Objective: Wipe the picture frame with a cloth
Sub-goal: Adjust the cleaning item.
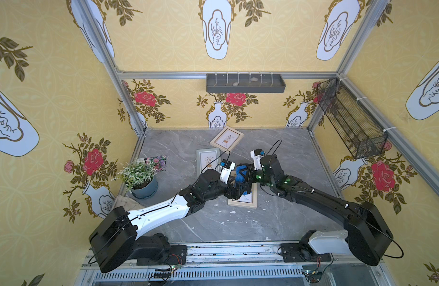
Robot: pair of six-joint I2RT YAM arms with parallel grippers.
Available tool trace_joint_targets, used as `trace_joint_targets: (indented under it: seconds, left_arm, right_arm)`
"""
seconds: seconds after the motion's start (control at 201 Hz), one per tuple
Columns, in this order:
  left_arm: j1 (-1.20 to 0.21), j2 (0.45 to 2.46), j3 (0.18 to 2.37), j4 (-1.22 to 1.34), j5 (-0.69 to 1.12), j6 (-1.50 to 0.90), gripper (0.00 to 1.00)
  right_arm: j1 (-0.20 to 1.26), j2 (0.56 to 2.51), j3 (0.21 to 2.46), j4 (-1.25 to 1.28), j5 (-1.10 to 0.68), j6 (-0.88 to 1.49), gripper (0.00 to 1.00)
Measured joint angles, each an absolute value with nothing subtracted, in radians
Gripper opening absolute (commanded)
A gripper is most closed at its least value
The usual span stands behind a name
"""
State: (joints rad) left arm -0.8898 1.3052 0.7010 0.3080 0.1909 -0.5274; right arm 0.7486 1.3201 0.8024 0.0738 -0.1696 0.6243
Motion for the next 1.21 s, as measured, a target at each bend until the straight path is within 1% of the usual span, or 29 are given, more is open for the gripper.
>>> trace_joint_targets:
  seconds: [0.259, 0.458, 0.493, 0.548, 0.622, 0.687, 0.707, 0.772, 0.806, 0.846, 0.926, 1.01, 1.13, 1.21]
  left_arm:
    - [-0.884, 1.330, 0.699, 0.309, 0.211, -0.504, 0.89]
    - [-0.883, 1.383, 0.731, 0.302, 0.241, -0.490, 0.80]
    - [-0.883, 1.390, 0.737, 0.301, 0.240, -0.490, 0.76]
    - [-0.881, 1.394, 0.742, 0.294, 0.235, -0.490, 0.66]
    - [-0.871, 1.396, 0.746, 0.276, 0.220, -0.491, 0.55]
    - [-0.848, 1.401, 0.747, 0.264, 0.220, -0.506, 0.36]
    - [-0.840, 1.404, 0.748, 0.265, 0.226, -0.513, 0.32]
    - [-0.816, 1.412, 0.749, 0.271, 0.260, -0.529, 0.27]
    - [-0.809, 1.413, 0.747, 0.275, 0.274, -0.540, 0.21]
    - [-0.804, 1.413, 0.743, 0.277, 0.286, -0.550, 0.17]
    - [-0.802, 1.412, 0.743, 0.276, 0.293, -0.560, 0.12]
    - [-0.800, 1.412, 0.740, 0.269, 0.284, -0.564, 0.06]
    - [-0.789, 1.413, 0.737, 0.251, 0.249, -0.576, 0.01]
    - [-0.785, 1.414, 0.738, 0.249, 0.234, -0.578, 0.00]
  right_arm:
    - [0.762, 1.311, 0.809, 0.084, -0.163, 0.627, 0.00]
    - [0.792, 1.304, 0.830, 0.085, -0.147, 0.625, 0.00]
    - [0.799, 1.305, 0.834, 0.084, -0.144, 0.625, 0.00]
    - [0.810, 1.309, 0.839, 0.085, -0.142, 0.624, 0.00]
    - [0.823, 1.316, 0.840, 0.088, -0.131, 0.625, 0.00]
    - [0.829, 1.322, 0.838, 0.099, -0.119, 0.628, 0.01]
    - [0.831, 1.324, 0.836, 0.109, -0.113, 0.628, 0.01]
    - [0.832, 1.326, 0.830, 0.129, -0.097, 0.631, 0.02]
    - [0.833, 1.328, 0.827, 0.135, -0.091, 0.635, 0.04]
    - [0.835, 1.330, 0.827, 0.135, -0.083, 0.637, 0.08]
    - [0.838, 1.333, 0.825, 0.135, -0.070, 0.652, 0.23]
    - [0.838, 1.333, 0.823, 0.133, -0.068, 0.658, 0.37]
    - [0.840, 1.330, 0.819, 0.104, -0.059, 0.665, 0.61]
    - [0.838, 1.314, 0.818, 0.079, -0.041, 0.669, 0.73]
